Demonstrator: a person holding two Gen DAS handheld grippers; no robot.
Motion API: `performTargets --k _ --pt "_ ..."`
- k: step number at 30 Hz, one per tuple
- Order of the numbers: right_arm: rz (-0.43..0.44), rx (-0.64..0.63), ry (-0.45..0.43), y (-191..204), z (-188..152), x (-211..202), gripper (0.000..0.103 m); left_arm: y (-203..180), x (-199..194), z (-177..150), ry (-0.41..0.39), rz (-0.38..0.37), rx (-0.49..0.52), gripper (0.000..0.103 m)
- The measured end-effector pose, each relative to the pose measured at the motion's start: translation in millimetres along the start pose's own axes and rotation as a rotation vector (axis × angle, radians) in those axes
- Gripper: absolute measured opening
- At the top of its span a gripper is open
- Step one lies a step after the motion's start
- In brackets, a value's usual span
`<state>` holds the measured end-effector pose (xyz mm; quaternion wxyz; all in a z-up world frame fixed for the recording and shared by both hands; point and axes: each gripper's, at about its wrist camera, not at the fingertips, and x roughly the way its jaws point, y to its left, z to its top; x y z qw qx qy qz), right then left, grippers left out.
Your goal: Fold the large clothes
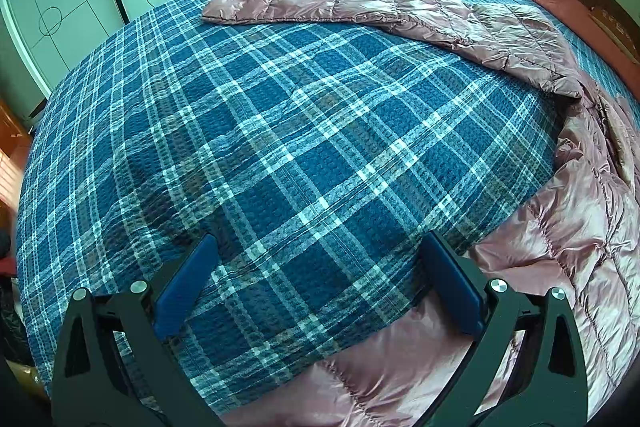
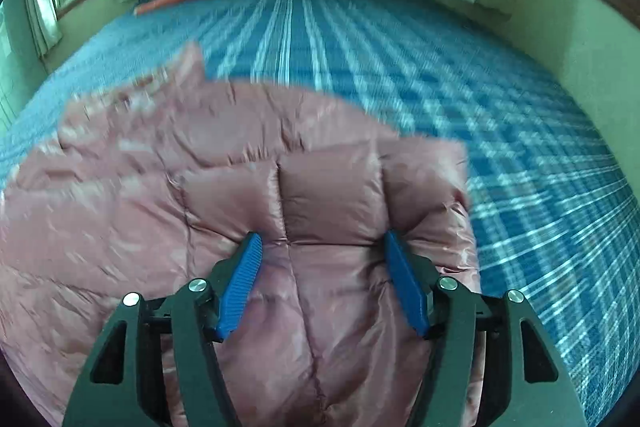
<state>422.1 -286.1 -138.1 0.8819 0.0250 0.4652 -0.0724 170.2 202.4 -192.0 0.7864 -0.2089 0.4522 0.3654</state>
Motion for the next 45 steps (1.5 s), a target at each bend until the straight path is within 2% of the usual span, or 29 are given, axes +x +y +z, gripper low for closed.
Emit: performTargets --k 2,4,5,6,7,9,13,16,20,23,28,33,36,40,43,45 --pt "-0.004 0.030 0.008 3 -3 -19 0.063 1 -1 -1 0.000 -0.005 -0.004 0.101" --pt "0.079 0.057 -0.035 8 -19 -51 0.066 1 -1 1 0.001 -0.002 -0.003 0.101" --pt "0.106 0.048 -0.062 12 -29 -66 0.077 1 -3 0 -0.002 -0.001 -0.004 0.101" --pt "0.110 0.030 -0.084 17 -40 -77 0.082 2 -3 0 -0.003 -0.003 -0.005 0.101" --pt "0.105 0.010 -0.096 22 -49 -83 0.082 1 -3 -1 -0.002 -0.004 -0.005 0.101" --pt "0.110 -0.011 -0.092 28 -61 -83 0.082 2 -3 2 -0.001 -0.006 -0.007 0.101" --pt "0.074 -0.021 -0.032 33 -70 -57 0.082 2 -3 -1 -0.001 -0.007 -0.010 0.101" --pt "0.062 -0.020 -0.032 35 -74 -55 0.083 3 -4 -4 0.003 -0.014 -0.013 0.101" --pt "0.072 -0.014 -0.048 34 -77 -56 0.084 13 -7 2 0.021 -0.083 -0.015 0.101" --pt "0.081 -0.009 -0.053 33 -79 -57 0.084 25 -9 18 0.009 -0.217 -0.019 0.101" --pt "0.087 -0.005 -0.056 31 -80 -58 0.084 51 12 75 -0.004 -0.348 -0.103 0.101" --pt "0.079 -0.010 -0.061 33 -83 -60 0.084 70 52 134 -0.089 -0.388 -0.159 0.101" --pt "0.080 -0.010 -0.060 34 -83 -60 0.084 87 79 163 -0.103 -0.447 -0.259 0.101" --pt "0.077 -0.011 -0.063 34 -83 -60 0.084 105 102 190 -0.143 -0.479 -0.386 0.101" --pt "0.073 -0.012 -0.067 35 -83 -61 0.084 106 106 201 -0.152 -0.465 -0.441 0.100" --pt "0.071 -0.013 -0.070 35 -83 -61 0.084 104 102 197 -0.159 -0.382 -0.482 0.072"
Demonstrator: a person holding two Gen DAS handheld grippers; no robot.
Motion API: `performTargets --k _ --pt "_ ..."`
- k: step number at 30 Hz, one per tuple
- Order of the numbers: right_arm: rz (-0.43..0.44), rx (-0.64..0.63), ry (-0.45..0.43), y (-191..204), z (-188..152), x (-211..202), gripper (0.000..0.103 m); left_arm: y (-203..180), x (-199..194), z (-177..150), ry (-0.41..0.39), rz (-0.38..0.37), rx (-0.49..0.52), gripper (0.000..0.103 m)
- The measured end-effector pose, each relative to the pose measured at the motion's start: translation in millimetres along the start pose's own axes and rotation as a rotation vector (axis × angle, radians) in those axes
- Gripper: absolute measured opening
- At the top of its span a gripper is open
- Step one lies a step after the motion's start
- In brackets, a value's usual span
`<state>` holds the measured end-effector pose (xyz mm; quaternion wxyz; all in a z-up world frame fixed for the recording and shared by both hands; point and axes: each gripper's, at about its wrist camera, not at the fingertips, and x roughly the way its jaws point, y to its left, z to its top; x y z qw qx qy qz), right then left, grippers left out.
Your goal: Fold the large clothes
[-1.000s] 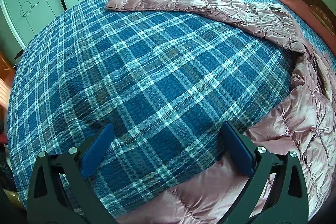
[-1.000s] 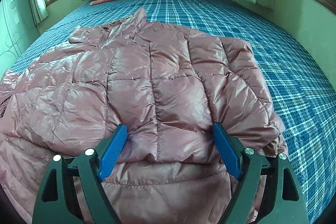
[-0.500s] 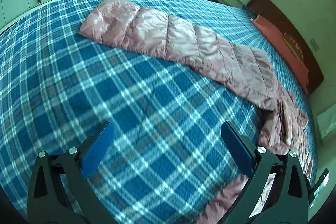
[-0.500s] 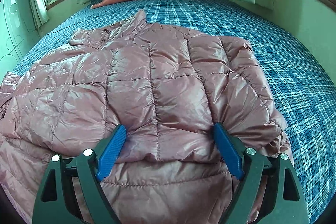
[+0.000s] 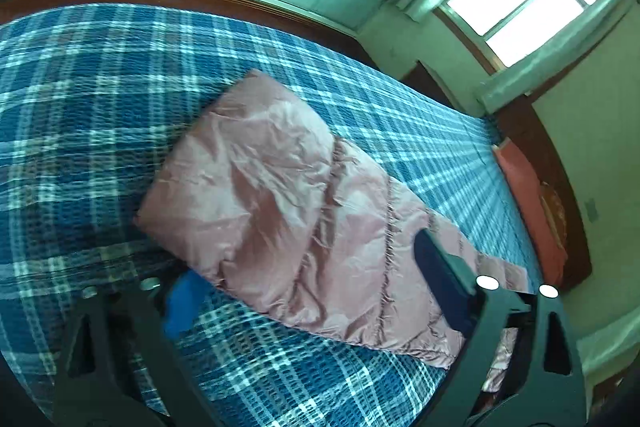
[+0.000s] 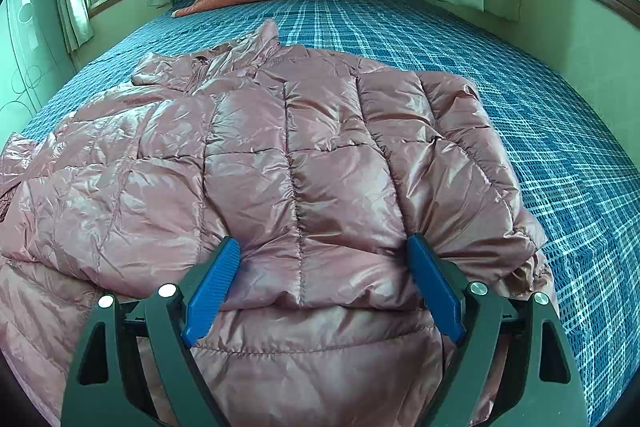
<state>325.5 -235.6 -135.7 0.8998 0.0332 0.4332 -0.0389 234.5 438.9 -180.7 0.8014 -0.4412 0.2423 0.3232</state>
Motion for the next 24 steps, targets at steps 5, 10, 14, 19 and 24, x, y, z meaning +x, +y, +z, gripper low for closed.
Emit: performTargets --k 5,10,14,19,24 --pt "0.000 0.000 -0.003 -1 0 0 0.084 0 7 9 -0.013 0.067 -0.014 0.011" --pt "0.000 0.006 -0.005 -2 2 -3 0.084 -33 -6 3 -0.068 0.111 0.119 0.007" --pt "0.011 0.025 -0.017 -5 3 -15 0.084 -97 -26 -23 -0.115 0.037 0.278 0.007" --pt "0.030 0.013 -0.011 -9 -6 -37 0.084 -183 -47 -81 -0.108 -0.086 0.480 0.007" --pt "0.050 -0.009 -0.004 -15 -20 -58 0.084 -251 -64 -163 -0.053 -0.183 0.667 0.007"
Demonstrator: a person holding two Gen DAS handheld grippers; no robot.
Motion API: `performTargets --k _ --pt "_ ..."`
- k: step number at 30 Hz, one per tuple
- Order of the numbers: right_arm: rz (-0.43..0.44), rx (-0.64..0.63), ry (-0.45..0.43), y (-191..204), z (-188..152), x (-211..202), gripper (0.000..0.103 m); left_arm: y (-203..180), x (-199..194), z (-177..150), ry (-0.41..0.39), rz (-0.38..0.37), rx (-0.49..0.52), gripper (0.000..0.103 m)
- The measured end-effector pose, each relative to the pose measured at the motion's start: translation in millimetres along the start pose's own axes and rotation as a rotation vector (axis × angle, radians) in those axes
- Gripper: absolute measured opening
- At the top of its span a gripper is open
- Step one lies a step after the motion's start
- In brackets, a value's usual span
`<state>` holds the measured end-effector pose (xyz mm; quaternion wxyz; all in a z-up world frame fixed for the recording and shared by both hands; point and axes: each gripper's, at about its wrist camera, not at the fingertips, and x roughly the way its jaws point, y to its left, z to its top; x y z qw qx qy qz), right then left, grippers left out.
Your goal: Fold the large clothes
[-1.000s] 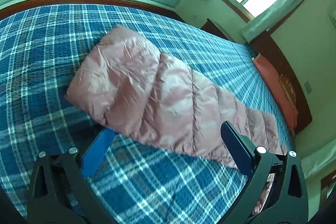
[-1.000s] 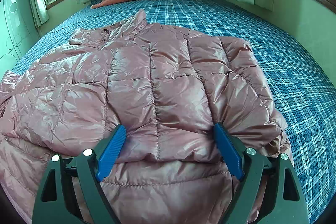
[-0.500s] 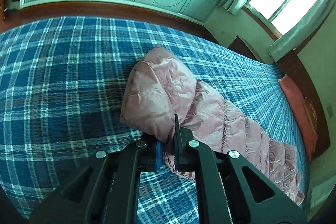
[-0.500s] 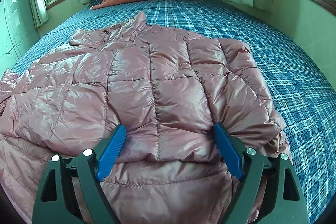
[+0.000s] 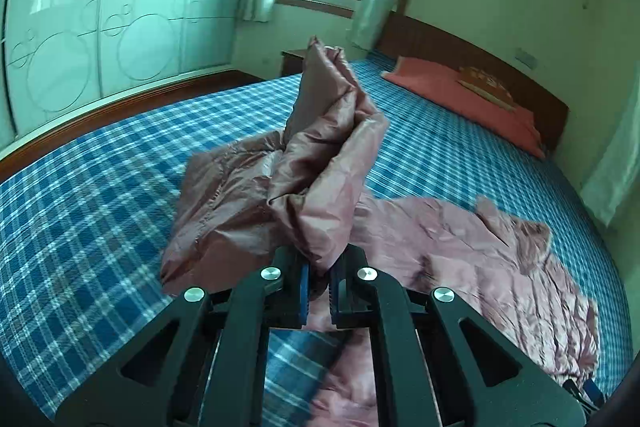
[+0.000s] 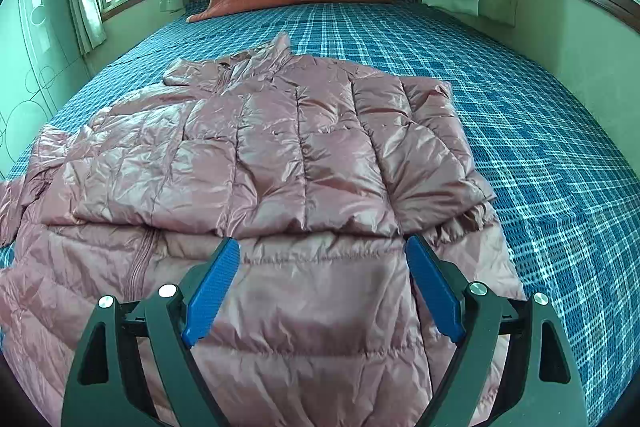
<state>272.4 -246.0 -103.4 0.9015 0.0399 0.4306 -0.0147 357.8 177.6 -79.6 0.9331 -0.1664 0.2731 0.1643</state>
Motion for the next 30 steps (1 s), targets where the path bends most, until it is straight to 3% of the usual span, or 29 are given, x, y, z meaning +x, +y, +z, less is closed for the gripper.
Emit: performTargets --k 8,16,18,20,21,26,30 --pt "0.023 0.035 -0.003 -23 -17 -25 0.084 -139 -3 -62 0.087 -0.155 0.181 0.007" --pt "0.000 0.077 0.010 -50 -28 -28 0.084 -223 15 -130 0.195 -0.230 0.300 0.009" --pt "-0.006 0.090 0.022 -55 -29 -26 0.084 -233 21 -144 0.232 -0.233 0.360 0.026" --pt "-0.002 0.100 0.032 -58 -30 -26 0.084 -236 15 -154 0.224 -0.224 0.412 0.052" --pt "0.000 0.102 0.031 -59 -31 -27 0.084 -234 8 -154 0.204 -0.223 0.425 0.056" --pt "0.023 0.106 0.012 -50 -25 -37 0.084 -206 -27 -134 0.154 -0.246 0.420 0.064" --pt "0.076 0.116 -0.012 -30 -11 -43 0.084 -169 -45 -98 0.102 -0.220 0.376 0.066"
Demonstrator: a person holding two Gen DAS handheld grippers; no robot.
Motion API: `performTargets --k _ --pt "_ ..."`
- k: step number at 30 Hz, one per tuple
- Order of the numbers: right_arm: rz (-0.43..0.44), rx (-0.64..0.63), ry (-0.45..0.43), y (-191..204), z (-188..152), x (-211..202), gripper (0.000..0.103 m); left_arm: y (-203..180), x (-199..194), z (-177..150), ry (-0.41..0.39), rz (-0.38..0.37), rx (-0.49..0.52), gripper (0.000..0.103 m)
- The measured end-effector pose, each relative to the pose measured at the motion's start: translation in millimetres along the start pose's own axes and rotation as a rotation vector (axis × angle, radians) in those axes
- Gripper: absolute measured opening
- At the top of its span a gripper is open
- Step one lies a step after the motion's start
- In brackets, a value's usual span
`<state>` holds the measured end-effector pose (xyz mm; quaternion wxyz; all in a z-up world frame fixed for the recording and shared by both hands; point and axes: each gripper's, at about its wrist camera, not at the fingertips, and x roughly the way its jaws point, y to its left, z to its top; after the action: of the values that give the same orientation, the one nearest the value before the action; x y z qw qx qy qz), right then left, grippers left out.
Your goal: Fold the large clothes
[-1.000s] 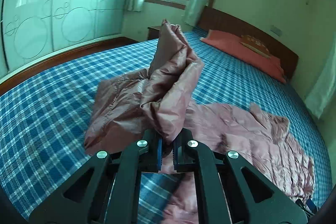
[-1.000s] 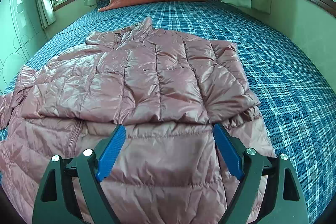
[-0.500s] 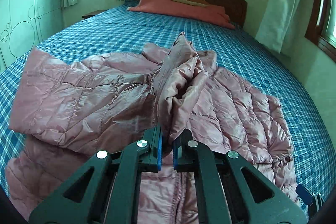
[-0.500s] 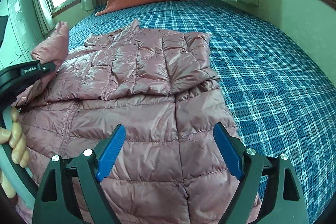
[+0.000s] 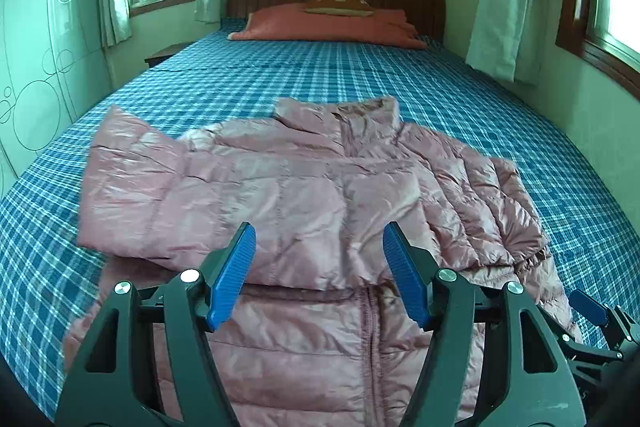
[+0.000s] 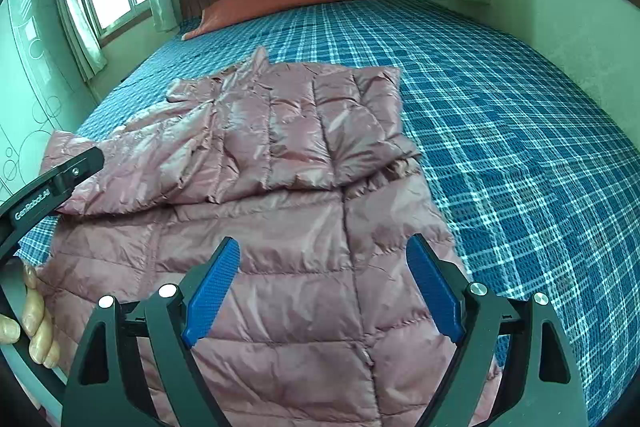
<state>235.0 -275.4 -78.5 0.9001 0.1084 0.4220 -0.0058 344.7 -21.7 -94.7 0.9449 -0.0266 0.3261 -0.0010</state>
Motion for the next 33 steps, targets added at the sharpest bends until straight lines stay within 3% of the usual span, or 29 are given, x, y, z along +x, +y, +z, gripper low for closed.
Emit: performTargets --k 6,10,13,15,17,18,22,26,31,33 --pt "0.109 0.020 0.026 46 32 32 0.084 89 2 16 -0.004 0.151 -0.136 0.068" --pt "0.136 0.013 0.063 76 46 68 0.084 146 10 20 0.009 0.222 -0.257 0.067" --pt "0.175 0.007 0.175 90 47 104 0.081 172 13 19 0.011 0.253 -0.304 0.068" --pt "0.202 0.010 0.211 93 48 115 0.028 182 15 20 0.014 0.264 -0.311 0.068" --pt "0.209 0.013 0.175 88 54 108 0.014 189 16 21 0.010 0.266 -0.315 0.068" --pt "0.200 0.011 0.153 84 57 102 0.011 191 17 21 0.009 0.269 -0.314 0.068" --pt "0.109 0.011 0.074 55 66 82 0.011 195 30 21 0.023 0.268 -0.310 0.068" --pt "0.003 0.021 0.081 17 68 89 0.011 187 47 20 0.046 0.267 -0.284 0.068" --pt "-0.026 0.056 0.109 -13 61 104 0.011 173 78 12 0.123 0.263 -0.254 0.068" --pt "0.001 0.074 0.118 -18 58 104 0.018 171 89 8 0.159 0.275 -0.239 0.068"
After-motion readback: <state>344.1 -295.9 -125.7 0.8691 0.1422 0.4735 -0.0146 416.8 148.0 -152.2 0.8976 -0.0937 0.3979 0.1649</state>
